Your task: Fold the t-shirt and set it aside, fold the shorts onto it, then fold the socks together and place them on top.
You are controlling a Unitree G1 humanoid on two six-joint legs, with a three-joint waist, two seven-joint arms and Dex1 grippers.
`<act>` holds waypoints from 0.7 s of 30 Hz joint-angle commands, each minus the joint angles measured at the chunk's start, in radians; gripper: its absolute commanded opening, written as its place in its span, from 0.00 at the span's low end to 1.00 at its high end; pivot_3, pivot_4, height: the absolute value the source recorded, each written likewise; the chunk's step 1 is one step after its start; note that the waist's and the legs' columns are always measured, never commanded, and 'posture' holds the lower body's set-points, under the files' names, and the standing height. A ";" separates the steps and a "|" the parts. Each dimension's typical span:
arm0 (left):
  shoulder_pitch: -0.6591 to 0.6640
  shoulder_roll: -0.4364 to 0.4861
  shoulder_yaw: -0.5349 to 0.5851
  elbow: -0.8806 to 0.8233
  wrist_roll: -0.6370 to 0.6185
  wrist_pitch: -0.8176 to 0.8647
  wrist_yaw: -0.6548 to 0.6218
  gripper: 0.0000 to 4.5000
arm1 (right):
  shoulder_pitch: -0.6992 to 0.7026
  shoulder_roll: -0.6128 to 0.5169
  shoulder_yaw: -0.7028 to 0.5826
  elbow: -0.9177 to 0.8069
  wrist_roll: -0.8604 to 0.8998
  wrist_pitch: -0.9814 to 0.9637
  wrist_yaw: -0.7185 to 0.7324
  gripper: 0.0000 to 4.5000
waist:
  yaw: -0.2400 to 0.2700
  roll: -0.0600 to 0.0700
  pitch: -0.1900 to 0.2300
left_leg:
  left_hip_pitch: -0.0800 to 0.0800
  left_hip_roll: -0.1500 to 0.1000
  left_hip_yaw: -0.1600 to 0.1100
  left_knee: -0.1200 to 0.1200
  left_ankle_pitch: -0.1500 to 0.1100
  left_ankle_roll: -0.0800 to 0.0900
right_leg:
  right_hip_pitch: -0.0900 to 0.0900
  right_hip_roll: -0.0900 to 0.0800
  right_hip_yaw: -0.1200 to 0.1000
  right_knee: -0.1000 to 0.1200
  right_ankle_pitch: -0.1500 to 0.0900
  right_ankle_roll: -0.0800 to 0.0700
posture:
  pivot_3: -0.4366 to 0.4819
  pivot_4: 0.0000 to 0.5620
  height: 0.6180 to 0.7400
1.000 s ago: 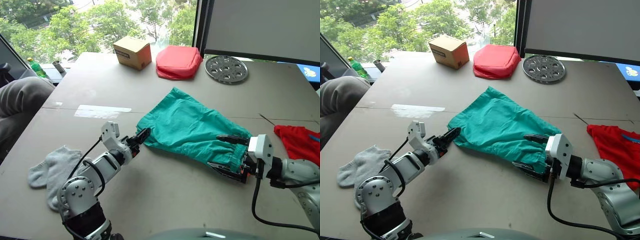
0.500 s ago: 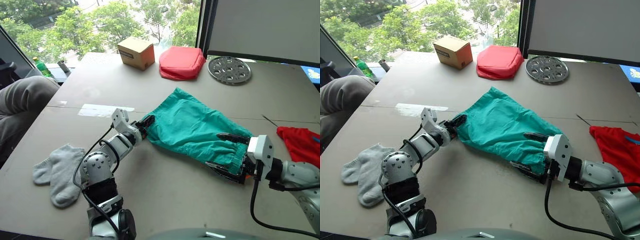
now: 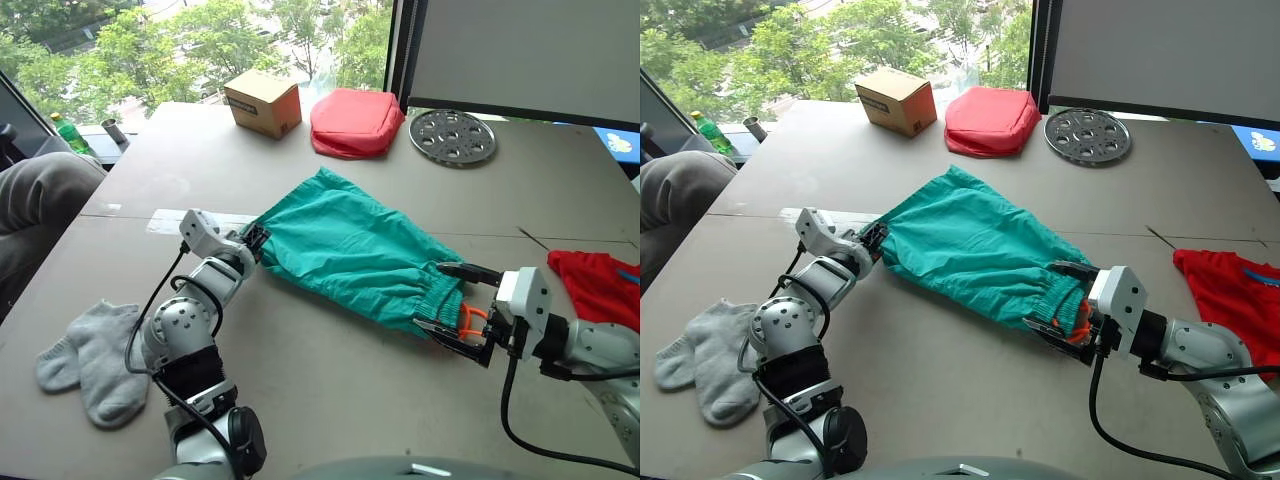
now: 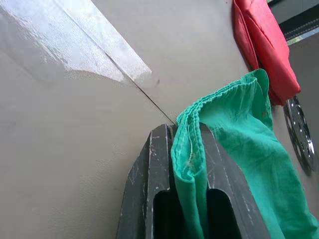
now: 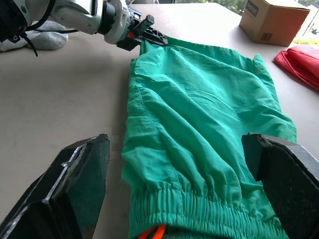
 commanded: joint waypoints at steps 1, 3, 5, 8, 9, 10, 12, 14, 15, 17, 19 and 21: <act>-0.023 0.042 0.030 0.024 0.009 -0.067 -0.022 0.01 | -0.014 0.000 -0.013 -0.003 -0.009 -0.026 0.001 1.00 | 0.000 0.000 0.000 | 0.000 0.000 0.000 0.000 0.000 0.000 | 0.000 0.000 0.000 0.000 0.000 0.000 | 0.48 0.27 0.99; -0.042 0.086 0.052 0.063 0.034 -0.124 -0.041 0.01 | -0.014 0.002 -0.013 0.007 -0.016 -0.035 0.004 1.00 | -0.001 -0.001 0.001 | 0.000 0.000 0.000 0.000 0.000 0.001 | 0.000 0.000 0.000 0.000 0.000 0.000 | 0.48 0.27 0.99; -0.066 0.153 0.037 0.092 0.071 -0.173 -0.103 0.01 | -0.012 0.002 -0.013 0.017 -0.022 -0.045 0.008 1.00 | -0.003 -0.003 0.002 | 0.000 0.000 0.000 0.000 0.000 0.001 | 0.000 0.000 0.000 0.000 0.000 0.000 | 0.48 0.27 0.99; -0.119 0.246 -0.026 0.102 0.097 -0.197 -0.237 0.01 | -0.006 0.001 -0.019 0.030 -0.024 -0.057 0.017 1.00 | -0.004 -0.004 0.002 | -0.001 0.000 0.000 0.000 0.000 0.000 | 0.000 0.000 -0.001 -0.001 0.000 0.000 | 0.48 0.27 0.99; -0.137 0.269 -0.051 0.097 0.099 -0.194 -0.280 0.01 | -0.003 0.000 -0.022 0.034 -0.025 -0.061 0.020 1.00 | -0.002 -0.004 0.003 | -0.001 0.000 0.000 0.000 0.000 0.000 | -0.001 0.000 -0.002 -0.001 0.000 0.000 | 0.48 0.27 0.99; -0.160 0.300 -0.111 0.056 0.084 -0.159 -0.357 0.01 | 0.005 -0.002 -0.030 0.037 -0.027 -0.066 0.021 1.00 | 0.001 -0.004 0.003 | -0.002 0.000 0.000 0.000 0.000 0.000 | -0.002 0.000 -0.002 -0.001 0.000 0.000 | 0.48 0.27 0.99; -0.188 0.333 -0.217 -0.026 0.052 -0.084 -0.464 0.01 | 0.016 -0.003 -0.044 0.040 -0.026 -0.072 0.021 1.00 | 0.008 -0.004 0.003 | -0.003 -0.001 -0.001 0.000 -0.001 0.000 | -0.001 -0.001 -0.002 -0.002 0.000 0.000 | 0.48 0.27 0.99; -0.191 0.345 -0.298 -0.096 0.019 -0.030 -0.552 0.01 | 0.026 -0.002 -0.054 0.041 -0.027 -0.077 0.017 1.00 | 0.010 -0.001 0.004 | -0.003 -0.002 -0.001 0.000 -0.001 0.001 | -0.001 -0.002 -0.002 -0.004 0.000 0.000 | 0.48 0.27 0.99; -0.186 0.351 -0.333 -0.121 0.018 -0.016 -0.586 0.01 | 0.030 -0.002 -0.056 0.042 -0.027 -0.079 0.016 1.00 | 0.007 0.000 0.004 | -0.003 -0.002 0.000 0.000 -0.002 0.002 | 0.000 -0.003 -0.001 -0.005 0.000 0.000 | 0.48 0.27 0.99; -0.164 0.356 -0.442 -0.210 0.007 0.032 -0.649 0.01 | 0.054 -0.002 -0.075 0.035 -0.031 -0.084 0.007 1.00 | -0.001 0.001 0.004 | -0.002 -0.002 0.002 0.000 -0.001 0.000 | 0.000 -0.003 0.001 -0.005 0.000 0.001 | 0.48 0.27 0.99; -0.139 0.381 -0.560 -0.282 0.031 0.052 -0.726 0.01 | 0.078 0.000 -0.099 0.022 -0.026 -0.082 -0.003 1.00 | -0.007 0.001 0.004 | -0.002 -0.002 0.002 -0.001 -0.001 0.000 | 0.000 -0.002 0.001 -0.005 0.000 0.001 | 0.48 0.27 0.99; -0.113 0.401 -0.645 -0.307 0.056 0.075 -0.768 0.01 | 0.107 0.000 -0.117 0.003 -0.024 -0.078 -0.009 1.00 | -0.008 0.002 0.005 | -0.001 -0.002 0.002 -0.003 0.000 -0.001 | 0.000 -0.001 0.001 -0.005 0.000 0.001 | 0.48 0.27 0.99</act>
